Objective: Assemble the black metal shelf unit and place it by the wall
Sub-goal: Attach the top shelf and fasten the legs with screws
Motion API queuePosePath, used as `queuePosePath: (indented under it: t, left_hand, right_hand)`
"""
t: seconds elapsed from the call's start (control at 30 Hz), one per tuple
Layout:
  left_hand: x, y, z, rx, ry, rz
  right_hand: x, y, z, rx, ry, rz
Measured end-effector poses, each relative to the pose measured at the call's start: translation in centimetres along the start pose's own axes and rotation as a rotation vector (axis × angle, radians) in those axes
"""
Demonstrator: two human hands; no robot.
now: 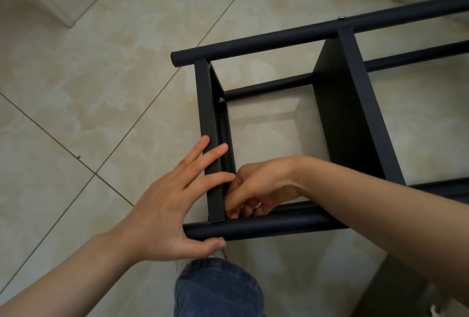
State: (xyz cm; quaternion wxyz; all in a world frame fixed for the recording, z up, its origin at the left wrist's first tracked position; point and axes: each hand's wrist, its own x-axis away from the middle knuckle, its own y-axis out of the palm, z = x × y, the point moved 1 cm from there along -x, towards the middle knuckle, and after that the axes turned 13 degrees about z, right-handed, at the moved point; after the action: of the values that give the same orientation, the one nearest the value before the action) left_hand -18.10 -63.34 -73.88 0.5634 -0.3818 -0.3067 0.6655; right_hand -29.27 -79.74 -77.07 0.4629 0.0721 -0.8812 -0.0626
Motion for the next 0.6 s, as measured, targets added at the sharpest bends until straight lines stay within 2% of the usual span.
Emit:
queuePosePath:
  t: [0.1,0.27,0.4,0.6]
  left_hand:
    - [0.01,0.02,-0.03,0.002,0.005,0.004]
    - [-0.07,0.01,0.00,-0.005,0.001,0.004]
    - [0.02,0.08,-0.03,0.002,0.002,0.006]
    - [0.00,0.02,-0.03,-0.002,-0.004,0.003]
  right_hand:
    - [-0.28,0.33,0.06,0.003,0.001,0.021]
    - [0.49,-0.46,-0.13,-0.053,0.013,-0.068]
    - [-0.28,0.11,0.04,-0.015,0.029,-0.020]
    - [0.28,-0.56,-0.06,-0.039,-0.005,-0.057]
